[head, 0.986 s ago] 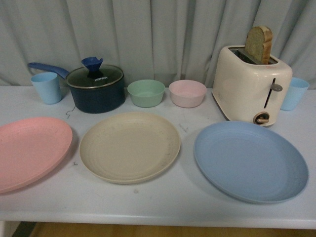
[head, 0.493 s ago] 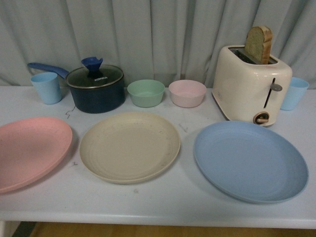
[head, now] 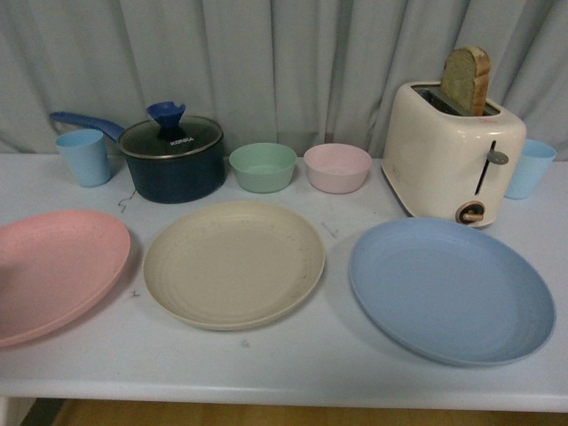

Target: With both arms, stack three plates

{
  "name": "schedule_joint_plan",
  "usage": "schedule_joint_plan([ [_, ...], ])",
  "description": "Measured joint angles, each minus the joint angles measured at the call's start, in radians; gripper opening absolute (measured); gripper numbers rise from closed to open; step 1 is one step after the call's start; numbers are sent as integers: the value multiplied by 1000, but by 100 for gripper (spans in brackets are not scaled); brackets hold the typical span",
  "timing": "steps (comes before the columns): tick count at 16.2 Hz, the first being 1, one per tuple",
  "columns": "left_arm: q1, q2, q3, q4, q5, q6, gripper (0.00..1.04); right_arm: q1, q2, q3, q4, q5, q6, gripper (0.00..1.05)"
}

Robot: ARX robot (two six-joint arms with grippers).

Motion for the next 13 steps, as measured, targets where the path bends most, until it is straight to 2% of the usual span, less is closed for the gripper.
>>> schedule_joint_plan([
  [5, 29, 47, 122, -113, 21, -2, 98, 0, 0, 0, 0, 0, 0, 98],
  [12, 21, 122, 146, -200, -24, -25, 98, 0, 0, 0, 0, 0, 0, 98],
  [13, 9, 122, 146, -198, -20, -27, 89, 0, 0, 0, 0, 0, 0, 98],
])
